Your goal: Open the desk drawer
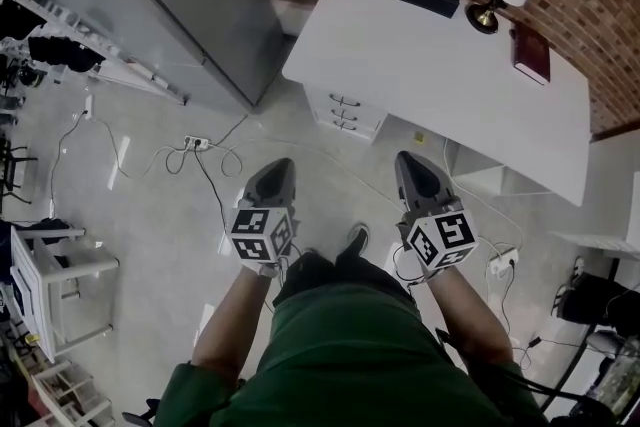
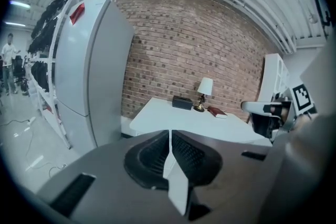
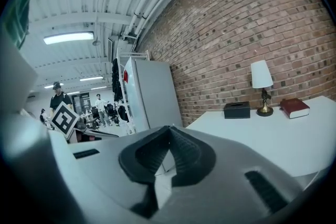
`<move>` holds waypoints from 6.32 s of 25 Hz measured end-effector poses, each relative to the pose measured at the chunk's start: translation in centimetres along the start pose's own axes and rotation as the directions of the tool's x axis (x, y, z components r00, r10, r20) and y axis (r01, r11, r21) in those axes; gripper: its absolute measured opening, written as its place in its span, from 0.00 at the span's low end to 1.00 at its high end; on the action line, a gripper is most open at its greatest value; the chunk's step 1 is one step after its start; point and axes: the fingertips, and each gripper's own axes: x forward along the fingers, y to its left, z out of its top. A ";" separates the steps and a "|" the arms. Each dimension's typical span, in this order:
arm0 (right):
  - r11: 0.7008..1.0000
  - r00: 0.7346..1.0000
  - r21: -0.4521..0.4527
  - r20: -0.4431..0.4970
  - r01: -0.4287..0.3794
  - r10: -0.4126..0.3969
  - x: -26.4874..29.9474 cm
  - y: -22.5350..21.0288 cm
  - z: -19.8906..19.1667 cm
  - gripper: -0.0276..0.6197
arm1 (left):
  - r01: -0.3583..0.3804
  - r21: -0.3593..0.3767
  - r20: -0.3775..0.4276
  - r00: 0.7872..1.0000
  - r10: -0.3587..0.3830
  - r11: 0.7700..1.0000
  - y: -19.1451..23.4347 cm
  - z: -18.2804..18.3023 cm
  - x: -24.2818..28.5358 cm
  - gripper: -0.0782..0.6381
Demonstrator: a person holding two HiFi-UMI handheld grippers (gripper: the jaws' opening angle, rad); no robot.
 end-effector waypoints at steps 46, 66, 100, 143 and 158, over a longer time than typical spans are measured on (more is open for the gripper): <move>0.931 0.951 0.219 -0.173 0.291 -0.257 13.8 -9.4 -23.6 0.04 | 0.233 -0.302 -0.187 0.936 -0.297 0.924 8.9 -19.4 34.1 0.13; 0.927 0.942 0.272 -0.285 0.257 -0.178 12.7 -8.8 -33.2 0.04 | 0.291 -0.827 0.107 0.922 -0.373 0.481 8.8 -23.7 43.6 0.24; 0.922 0.931 0.317 -0.349 0.223 -0.105 11.6 -5.8 -36.3 0.04 | 0.321 -0.868 0.212 0.929 -0.302 0.380 8.7 -24.6 41.4 0.15; 0.928 0.920 0.317 -0.386 0.197 -0.064 10.7 -3.7 -37.5 0.04 | 0.099 -0.904 -0.009 0.968 -0.251 0.415 10.6 -35.3 32.6 0.15; 0.926 0.918 0.323 -0.391 0.195 -0.057 11.1 -4.0 -37.7 0.04 | 0.037 -0.906 -0.067 0.971 -0.228 0.422 11.8 -37.2 33.3 0.15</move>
